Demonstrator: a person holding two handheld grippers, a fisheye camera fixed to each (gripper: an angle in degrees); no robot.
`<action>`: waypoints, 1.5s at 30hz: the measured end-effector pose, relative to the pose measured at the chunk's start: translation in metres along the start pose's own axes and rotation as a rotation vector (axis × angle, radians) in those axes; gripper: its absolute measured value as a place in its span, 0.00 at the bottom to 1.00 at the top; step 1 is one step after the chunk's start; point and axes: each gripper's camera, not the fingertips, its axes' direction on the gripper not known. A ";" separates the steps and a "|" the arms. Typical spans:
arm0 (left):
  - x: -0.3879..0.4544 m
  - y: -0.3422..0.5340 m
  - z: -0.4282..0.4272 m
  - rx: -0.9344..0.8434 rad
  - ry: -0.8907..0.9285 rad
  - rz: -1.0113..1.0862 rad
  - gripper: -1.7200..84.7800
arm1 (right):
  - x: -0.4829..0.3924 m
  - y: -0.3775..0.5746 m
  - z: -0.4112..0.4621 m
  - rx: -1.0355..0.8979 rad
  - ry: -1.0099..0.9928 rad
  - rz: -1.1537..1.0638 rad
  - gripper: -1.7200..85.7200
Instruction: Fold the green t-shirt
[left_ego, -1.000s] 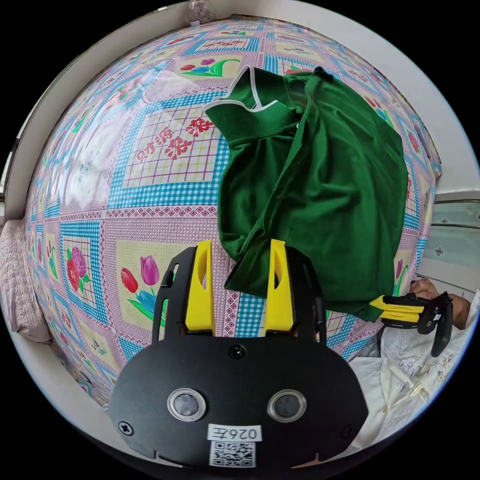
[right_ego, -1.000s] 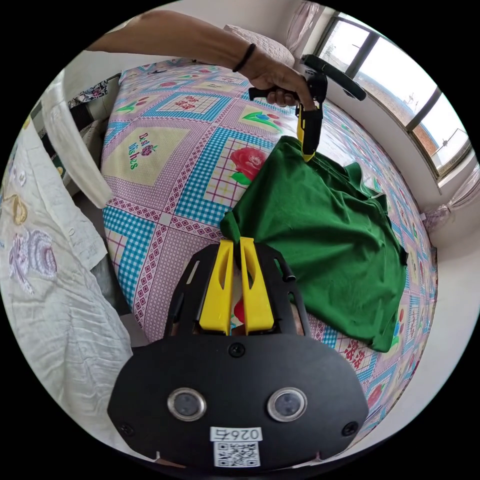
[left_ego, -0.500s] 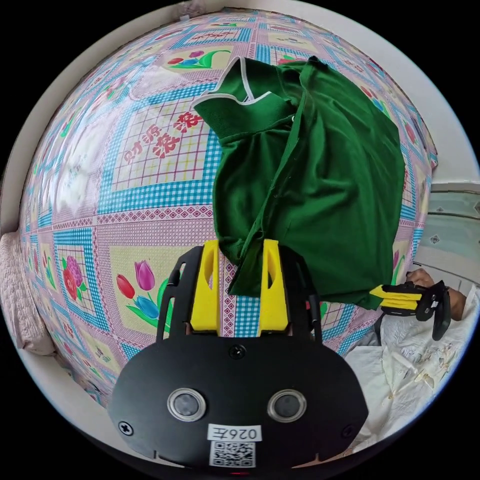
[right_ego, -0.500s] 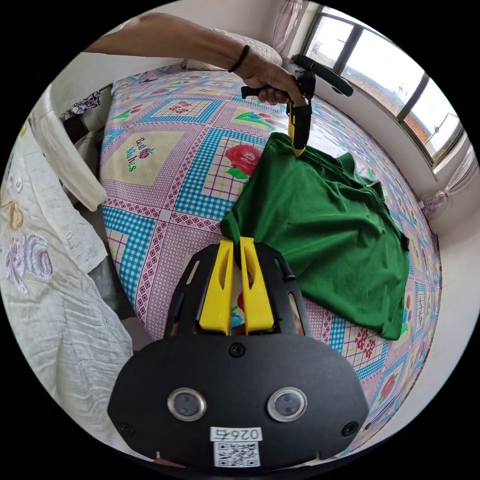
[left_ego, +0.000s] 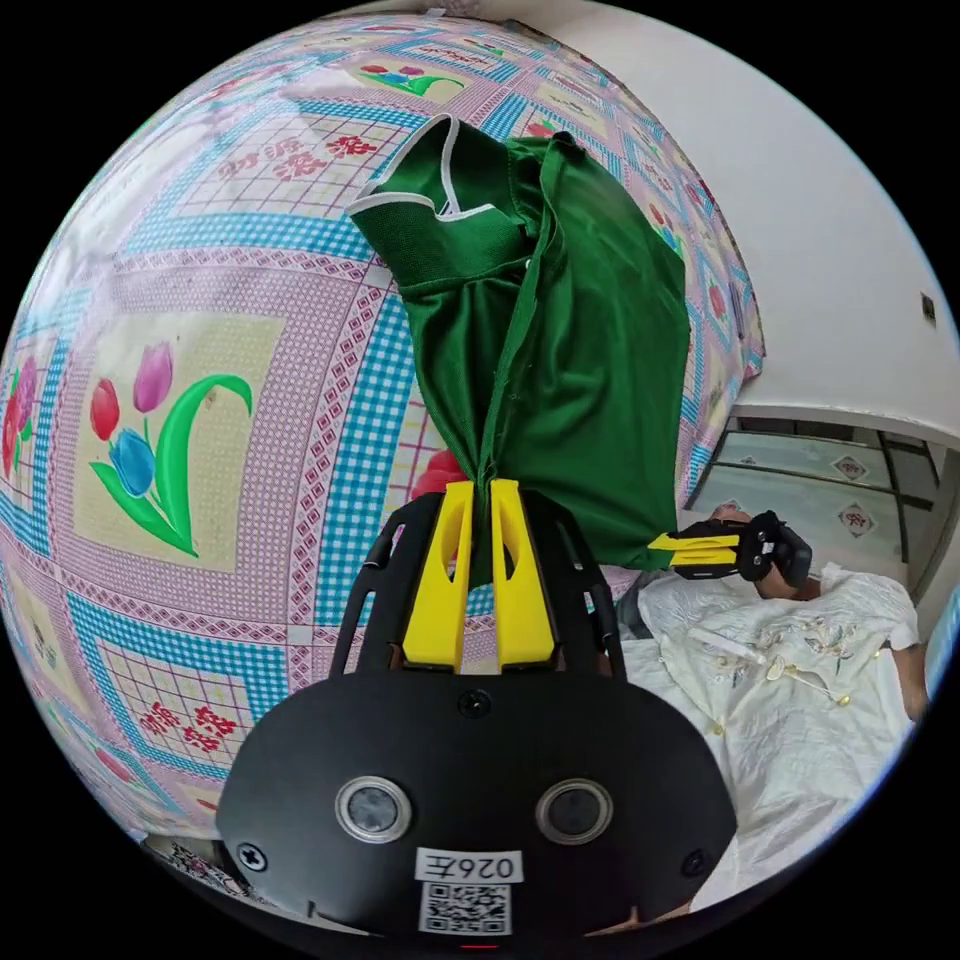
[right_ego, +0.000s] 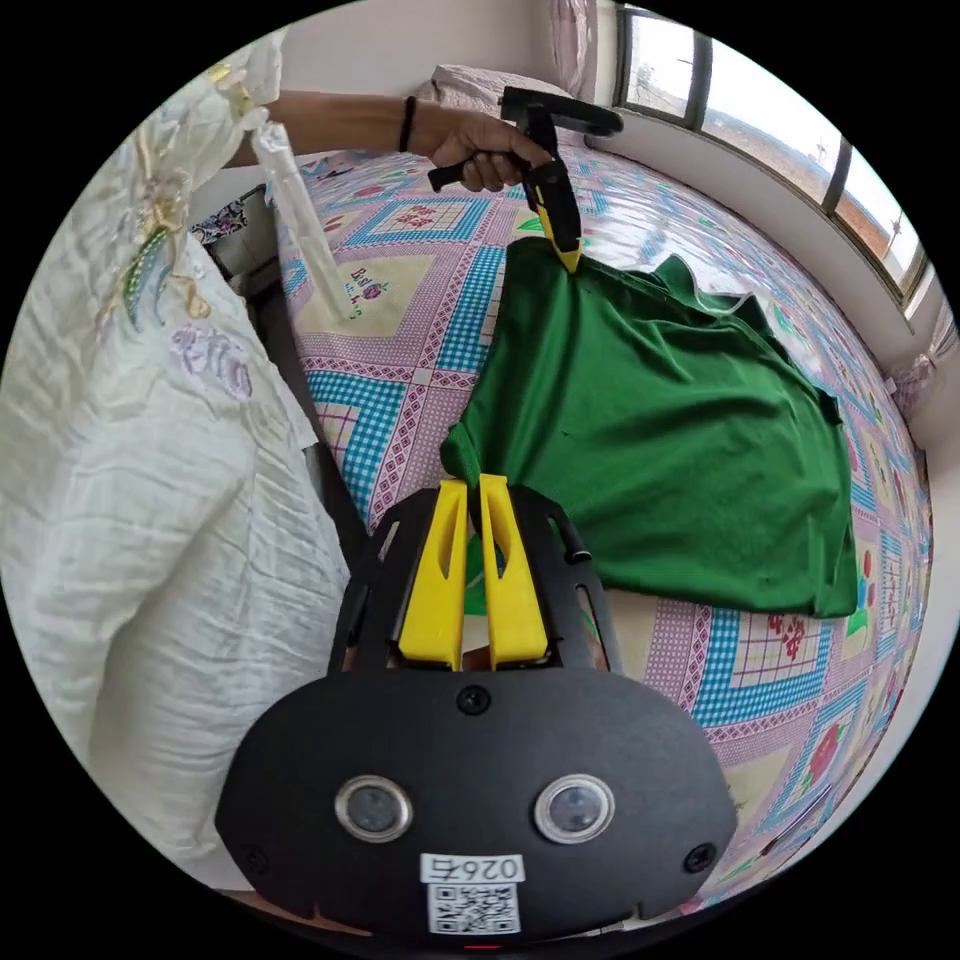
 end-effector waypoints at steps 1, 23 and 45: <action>-0.010 0.010 -0.006 0.012 0.106 -0.024 0.04 | 0.008 0.014 -0.012 0.015 -0.054 0.040 0.00; 0.023 -0.266 -0.087 0.155 0.481 -0.010 0.06 | 0.359 0.195 -0.136 0.441 -0.040 0.796 0.01; 0.068 -0.257 -0.062 0.030 0.110 0.207 0.01 | 0.382 0.288 -0.161 0.593 -0.132 1.014 0.03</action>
